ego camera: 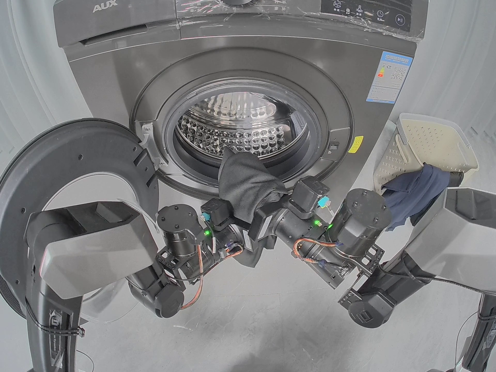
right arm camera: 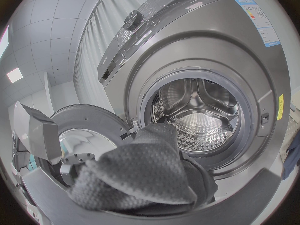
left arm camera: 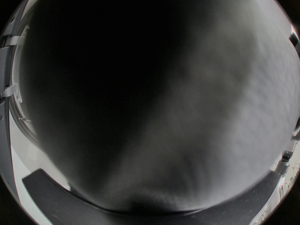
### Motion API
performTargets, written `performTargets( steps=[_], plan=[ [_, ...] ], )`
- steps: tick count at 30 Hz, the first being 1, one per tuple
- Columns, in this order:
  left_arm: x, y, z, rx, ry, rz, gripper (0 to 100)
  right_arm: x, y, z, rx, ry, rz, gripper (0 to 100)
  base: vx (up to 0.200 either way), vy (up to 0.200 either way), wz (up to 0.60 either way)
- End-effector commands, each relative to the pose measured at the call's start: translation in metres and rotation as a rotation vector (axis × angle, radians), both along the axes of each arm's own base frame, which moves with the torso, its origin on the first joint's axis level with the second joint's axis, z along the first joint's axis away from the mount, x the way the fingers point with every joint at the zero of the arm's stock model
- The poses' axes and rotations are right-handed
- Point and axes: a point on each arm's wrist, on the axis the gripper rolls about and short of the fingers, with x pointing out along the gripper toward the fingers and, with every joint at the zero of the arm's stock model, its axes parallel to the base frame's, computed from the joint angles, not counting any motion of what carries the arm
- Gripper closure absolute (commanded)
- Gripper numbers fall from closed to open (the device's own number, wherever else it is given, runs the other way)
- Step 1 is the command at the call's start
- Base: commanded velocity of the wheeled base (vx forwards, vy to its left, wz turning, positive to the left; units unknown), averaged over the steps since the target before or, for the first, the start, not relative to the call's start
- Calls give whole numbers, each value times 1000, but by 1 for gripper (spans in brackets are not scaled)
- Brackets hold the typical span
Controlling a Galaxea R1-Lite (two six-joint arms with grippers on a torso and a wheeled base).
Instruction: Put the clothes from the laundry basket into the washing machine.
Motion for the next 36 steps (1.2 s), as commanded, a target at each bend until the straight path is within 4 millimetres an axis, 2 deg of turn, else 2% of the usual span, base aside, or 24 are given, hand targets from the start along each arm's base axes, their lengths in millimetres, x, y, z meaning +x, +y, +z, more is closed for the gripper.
performTargets(
  steps=[1, 7, 9, 12, 14, 17, 24, 25, 30, 35, 36],
  plan=[
    [4, 3, -4, 2, 5, 14, 100, 0, -2, 2, 6, -5, -2, 100, 0, 0, 0],
    [5, 11, 4, -3, -6, 32, 100, 8, -12, 2, 4, -1, -37, 100, 0, 0, 0],
    [0, 16, 22, -25, -33, 36, 100, 12, -21, 2, 5, 6, -60, 100, 0, 0, 0],
    [-4, 21, 32, -41, -44, 38, 100, 14, -26, -4, -11, 26, -73, 100, 0, 0, 0],
    [-15, 26, 53, -86, -51, 31, 100, 18, -34, -12, -27, 51, -100, 100, 0, 0, 0],
    [-27, 32, 68, -126, -49, 22, 100, 24, -38, -19, -34, 70, -116, 100, 0, 0, 0],
    [-36, 36, 69, -123, -33, 20, 100, 26, -39, -25, -43, 82, -121, 100, 0, 0, 0],
    [-38, 36, 68, -121, -28, 19, 100, 26, -38, -24, -42, 81, -118, 0, 0, 0, 0],
    [-41, 38, 68, -121, -24, 79, 100, 14, -42, -25, -63, 98, -94, 0, 0, 0, 0],
    [-64, 54, 71, -99, 4, 125, 100, -40, -60, -30, -174, 159, 59, 0, 0, 0, 0],
    [-64, 54, 71, -99, 4, 125, 100, -40, -60, -30, -174, 159, 59, 0, 0, 0, 0]
  ],
)
